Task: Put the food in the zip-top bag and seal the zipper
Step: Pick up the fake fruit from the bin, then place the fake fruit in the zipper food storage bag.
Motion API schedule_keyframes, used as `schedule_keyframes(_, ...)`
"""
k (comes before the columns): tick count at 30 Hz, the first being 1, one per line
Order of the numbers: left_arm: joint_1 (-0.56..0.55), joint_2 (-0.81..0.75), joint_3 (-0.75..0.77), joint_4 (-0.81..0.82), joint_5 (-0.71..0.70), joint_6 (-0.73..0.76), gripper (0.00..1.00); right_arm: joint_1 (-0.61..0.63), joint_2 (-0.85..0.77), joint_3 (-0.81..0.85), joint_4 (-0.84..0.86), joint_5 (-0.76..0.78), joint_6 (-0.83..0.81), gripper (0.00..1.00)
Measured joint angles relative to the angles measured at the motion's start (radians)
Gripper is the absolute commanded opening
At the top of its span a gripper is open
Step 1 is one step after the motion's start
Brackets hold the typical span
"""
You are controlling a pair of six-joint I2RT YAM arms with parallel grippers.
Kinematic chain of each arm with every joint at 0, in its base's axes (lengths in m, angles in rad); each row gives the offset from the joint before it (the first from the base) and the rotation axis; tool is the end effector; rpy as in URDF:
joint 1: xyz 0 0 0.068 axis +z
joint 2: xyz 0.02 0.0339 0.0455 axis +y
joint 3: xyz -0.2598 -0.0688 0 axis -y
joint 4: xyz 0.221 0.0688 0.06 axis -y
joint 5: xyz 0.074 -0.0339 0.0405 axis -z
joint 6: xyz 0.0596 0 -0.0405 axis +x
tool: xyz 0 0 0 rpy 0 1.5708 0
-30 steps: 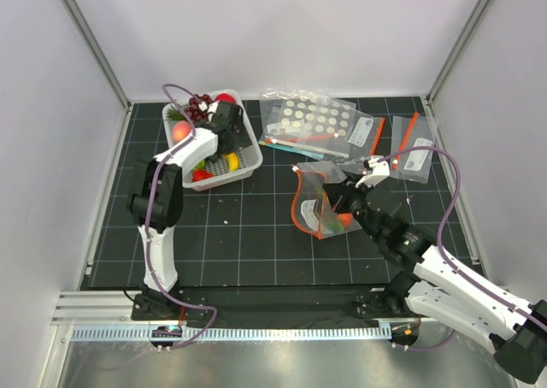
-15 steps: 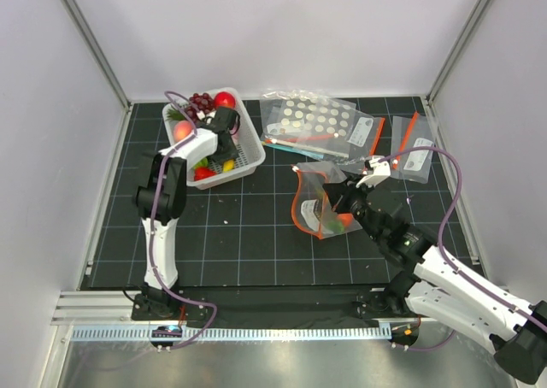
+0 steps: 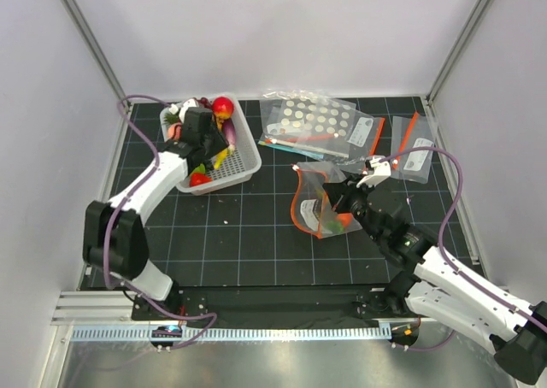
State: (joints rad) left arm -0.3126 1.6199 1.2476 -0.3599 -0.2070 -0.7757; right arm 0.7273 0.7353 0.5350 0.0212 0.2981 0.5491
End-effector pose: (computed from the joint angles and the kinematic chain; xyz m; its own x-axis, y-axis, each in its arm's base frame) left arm 0.3452 -0.0987 0.2600 -0.5630 -0.5382 -0.6272 -0.3344 0.8423 -0.4227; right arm 0.1496 0.1097 0.2793 -0.3325 0.3719 -0.8667 -0.2885 0.8348 0.4689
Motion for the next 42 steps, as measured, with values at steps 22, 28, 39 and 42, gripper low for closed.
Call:
schedule_keyframes(22,-0.114,-0.217,-0.189,0.273,0.33,-0.118,0.12,0.0,-0.005,0.0,0.001,0.003,0.0,0.01)
schedule_keyframes(28,-0.258,-0.312,-0.224,0.285,0.474,-0.105,0.13,0.0,-0.003,0.0,0.001,0.011,-0.001,0.01)
schedule_keyframes(39,-0.417,-0.356,-0.312,0.423,0.772,-0.11,0.2,0.0,-0.006,0.0,-0.002,0.07,-0.03,0.01)
schedule_keyframes(42,-0.47,-0.343,-0.313,0.488,0.839,-0.135,0.19,0.0,-0.024,0.0,-0.001,0.095,-0.042,0.01)
